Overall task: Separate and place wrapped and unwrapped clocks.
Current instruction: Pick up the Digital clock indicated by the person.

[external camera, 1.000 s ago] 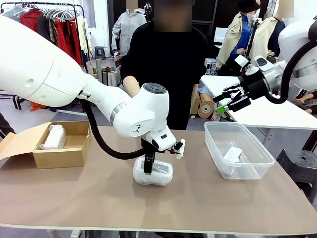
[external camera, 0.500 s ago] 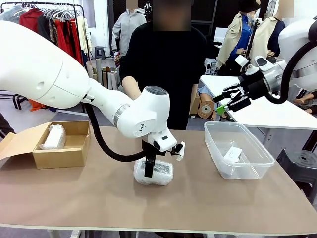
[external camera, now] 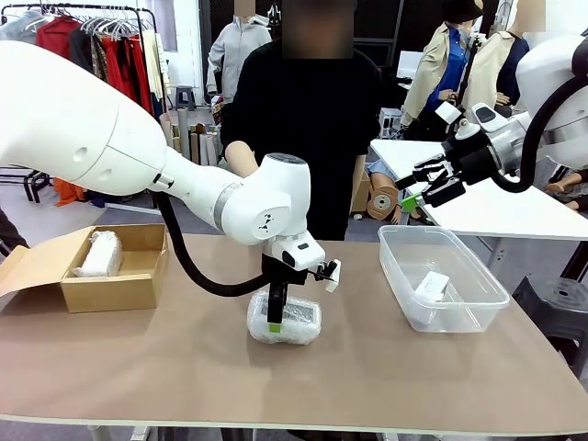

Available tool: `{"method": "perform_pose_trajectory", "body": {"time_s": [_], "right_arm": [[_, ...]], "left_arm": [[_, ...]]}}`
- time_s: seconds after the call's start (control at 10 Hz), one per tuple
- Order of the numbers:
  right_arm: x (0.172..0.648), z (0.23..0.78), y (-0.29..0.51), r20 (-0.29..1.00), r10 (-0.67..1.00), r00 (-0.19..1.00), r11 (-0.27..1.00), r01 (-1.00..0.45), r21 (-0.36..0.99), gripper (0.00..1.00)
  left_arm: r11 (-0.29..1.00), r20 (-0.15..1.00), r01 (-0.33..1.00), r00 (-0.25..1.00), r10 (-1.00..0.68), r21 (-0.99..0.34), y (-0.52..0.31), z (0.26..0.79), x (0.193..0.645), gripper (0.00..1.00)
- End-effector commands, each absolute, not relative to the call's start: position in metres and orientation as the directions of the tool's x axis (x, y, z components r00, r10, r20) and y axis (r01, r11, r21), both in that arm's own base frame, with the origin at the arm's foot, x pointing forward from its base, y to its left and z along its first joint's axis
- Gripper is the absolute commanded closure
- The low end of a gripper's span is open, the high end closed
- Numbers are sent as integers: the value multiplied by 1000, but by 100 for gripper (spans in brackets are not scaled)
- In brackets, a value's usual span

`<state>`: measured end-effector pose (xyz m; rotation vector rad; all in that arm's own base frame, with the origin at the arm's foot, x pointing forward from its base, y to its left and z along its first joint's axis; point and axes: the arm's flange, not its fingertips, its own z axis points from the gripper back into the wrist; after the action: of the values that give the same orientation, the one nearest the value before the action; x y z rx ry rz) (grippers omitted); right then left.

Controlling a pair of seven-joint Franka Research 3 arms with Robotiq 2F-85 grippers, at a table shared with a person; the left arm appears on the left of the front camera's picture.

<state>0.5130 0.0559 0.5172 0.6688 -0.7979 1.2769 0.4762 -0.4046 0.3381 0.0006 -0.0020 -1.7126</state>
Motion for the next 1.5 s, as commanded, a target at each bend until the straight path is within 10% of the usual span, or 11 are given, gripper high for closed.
{"method": "perform_pose_trajectory", "body": {"time_s": [0.0, 0.3, 0.8, 1.4], "right_arm": [[514, 518, 59, 824, 557, 105, 192, -981, -4, 0], [514, 518, 59, 824, 557, 105, 192, -981, -4, 0], [514, 518, 59, 824, 557, 105, 192, -981, -4, 0], [514, 518, 59, 824, 557, 105, 192, -981, -4, 0]], "left_arm": [[-151, 2, 988, -151, -988, -8, -406, 339, 474, 0], [-148, -26, 989, -148, -989, 16, -410, 323, 471, 0], [-89, 3, 994, -89, -996, 65, -396, 339, 469, 100], [-95, -38, 982, -90, -995, 161, -384, 420, 450, 100]]}}
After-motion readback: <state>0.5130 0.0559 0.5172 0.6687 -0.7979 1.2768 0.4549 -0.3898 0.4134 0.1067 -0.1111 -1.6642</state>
